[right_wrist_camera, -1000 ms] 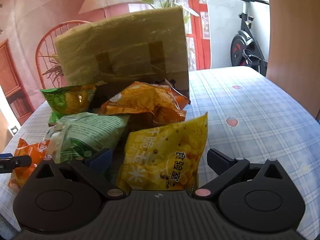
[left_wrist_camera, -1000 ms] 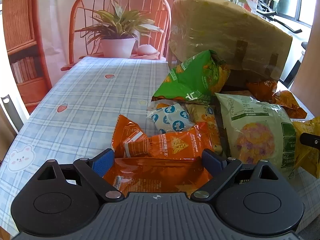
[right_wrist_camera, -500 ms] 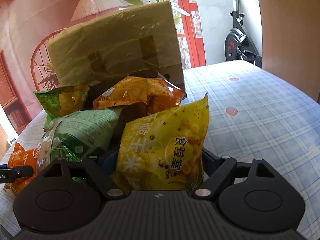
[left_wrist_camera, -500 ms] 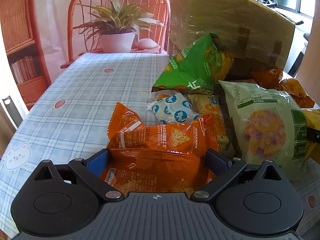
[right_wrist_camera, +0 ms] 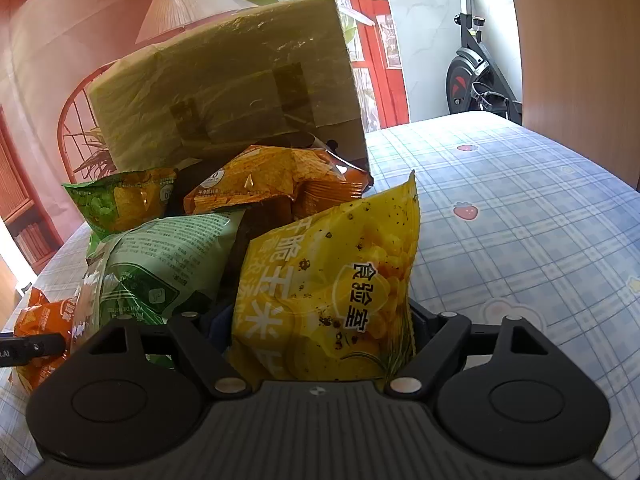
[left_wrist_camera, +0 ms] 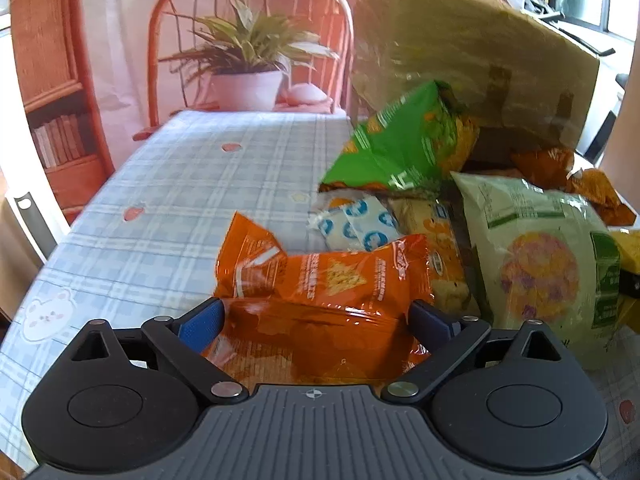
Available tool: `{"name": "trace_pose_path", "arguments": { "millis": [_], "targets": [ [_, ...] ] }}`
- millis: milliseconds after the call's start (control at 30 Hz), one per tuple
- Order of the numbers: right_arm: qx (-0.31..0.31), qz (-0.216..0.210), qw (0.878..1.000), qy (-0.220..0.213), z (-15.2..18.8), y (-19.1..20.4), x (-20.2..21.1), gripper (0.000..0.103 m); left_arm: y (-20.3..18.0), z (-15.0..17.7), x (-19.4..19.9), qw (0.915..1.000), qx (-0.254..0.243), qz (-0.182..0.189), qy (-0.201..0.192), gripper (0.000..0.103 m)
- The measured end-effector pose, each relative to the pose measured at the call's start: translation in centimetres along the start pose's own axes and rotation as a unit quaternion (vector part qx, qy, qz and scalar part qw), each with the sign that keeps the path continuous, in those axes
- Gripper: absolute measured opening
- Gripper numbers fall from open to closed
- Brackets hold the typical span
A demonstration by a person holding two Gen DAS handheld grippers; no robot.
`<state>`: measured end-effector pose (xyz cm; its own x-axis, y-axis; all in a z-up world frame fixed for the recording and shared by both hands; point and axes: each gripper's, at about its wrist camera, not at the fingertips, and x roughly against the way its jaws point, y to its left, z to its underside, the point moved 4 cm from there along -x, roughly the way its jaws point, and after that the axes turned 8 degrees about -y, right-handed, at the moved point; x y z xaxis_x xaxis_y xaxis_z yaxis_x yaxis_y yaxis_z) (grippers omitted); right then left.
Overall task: Organize snacks
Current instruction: 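Grasp the orange chip bag with the left tool while the right grasps the yellow corn bag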
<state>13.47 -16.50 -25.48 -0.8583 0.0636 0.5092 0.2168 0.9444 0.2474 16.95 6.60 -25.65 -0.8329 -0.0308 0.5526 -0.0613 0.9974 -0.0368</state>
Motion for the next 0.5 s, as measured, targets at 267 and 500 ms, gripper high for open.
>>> {"name": "trace_pose_path", "arguments": {
  "millis": [267, 500],
  "targets": [
    [-0.013, -0.003, 1.0, 0.005, 0.1, -0.3, -0.1, 0.082, 1.8, -0.7, -0.6, 0.9995, 0.01, -0.028, 0.013, 0.1],
    [-0.016, -0.003, 1.0, 0.006, 0.1, -0.4, -0.2, 0.082, 3.3, -0.2, -2.0, 0.9993, 0.025, -0.025, 0.013, 0.103]
  ]
}}
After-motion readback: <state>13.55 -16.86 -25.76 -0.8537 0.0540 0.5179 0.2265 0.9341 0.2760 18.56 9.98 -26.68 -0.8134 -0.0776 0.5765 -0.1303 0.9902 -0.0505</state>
